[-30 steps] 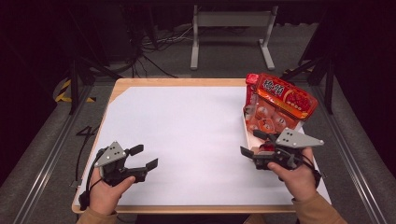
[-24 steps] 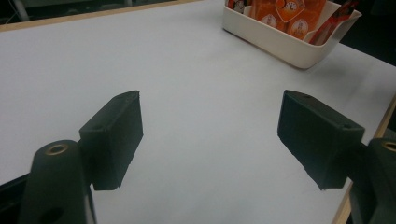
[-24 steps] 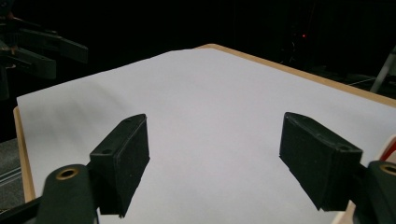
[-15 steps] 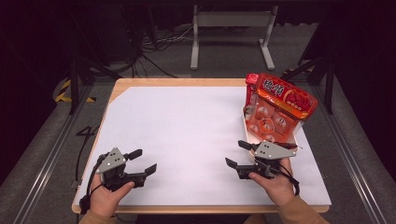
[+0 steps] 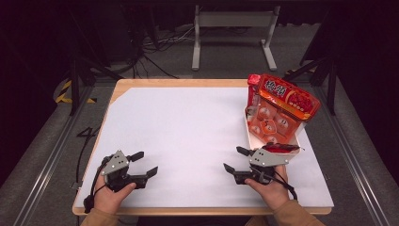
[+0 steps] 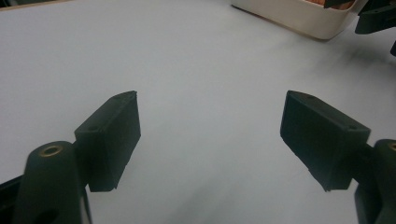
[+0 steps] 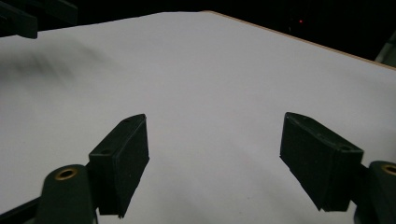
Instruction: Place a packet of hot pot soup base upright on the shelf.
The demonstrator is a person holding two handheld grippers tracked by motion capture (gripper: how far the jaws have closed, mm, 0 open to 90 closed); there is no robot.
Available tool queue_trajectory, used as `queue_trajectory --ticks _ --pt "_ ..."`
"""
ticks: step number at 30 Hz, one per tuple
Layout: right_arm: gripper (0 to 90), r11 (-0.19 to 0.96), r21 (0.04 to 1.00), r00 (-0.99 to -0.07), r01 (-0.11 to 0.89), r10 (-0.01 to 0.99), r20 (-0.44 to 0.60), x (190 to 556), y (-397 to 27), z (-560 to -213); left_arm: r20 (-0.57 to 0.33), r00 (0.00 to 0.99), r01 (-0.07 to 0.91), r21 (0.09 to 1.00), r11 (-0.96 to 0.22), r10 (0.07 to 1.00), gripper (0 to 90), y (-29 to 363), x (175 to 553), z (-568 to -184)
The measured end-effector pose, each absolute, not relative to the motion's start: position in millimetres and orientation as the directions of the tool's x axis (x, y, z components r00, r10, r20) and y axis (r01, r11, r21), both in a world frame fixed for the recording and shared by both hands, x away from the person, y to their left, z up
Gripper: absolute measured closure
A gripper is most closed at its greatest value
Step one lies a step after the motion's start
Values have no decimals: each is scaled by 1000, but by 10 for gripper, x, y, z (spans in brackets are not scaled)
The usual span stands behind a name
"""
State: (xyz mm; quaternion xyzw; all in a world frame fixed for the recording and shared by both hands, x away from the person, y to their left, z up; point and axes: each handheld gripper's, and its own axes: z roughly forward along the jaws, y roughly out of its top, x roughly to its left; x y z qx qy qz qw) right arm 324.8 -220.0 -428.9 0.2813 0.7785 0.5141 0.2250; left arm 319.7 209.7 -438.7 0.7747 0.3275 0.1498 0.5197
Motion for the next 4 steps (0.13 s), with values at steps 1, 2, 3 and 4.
queue_trajectory --ticks 1,2,3,4 --pt "245 314 927 -741 204 669 -63 3248 -2201 -4294 -105 740 349 904 -246 664 203 2093 3198 -4388" --pt "246 314 927 -741 204 668 -63 3247 -2201 -4298 -103 739 349 904 -247 665 198 2090 3198 -4387" --pt "245 316 927 -741 202 668 -66 3248 -2205 -4301 -108 740 351 905 -243 664 193 2084 3197 -4387" --pt "245 314 927 -742 206 668 -62 3246 -2207 -4303 -112 740 356 902 -244 664 190 2082 3195 -4386"
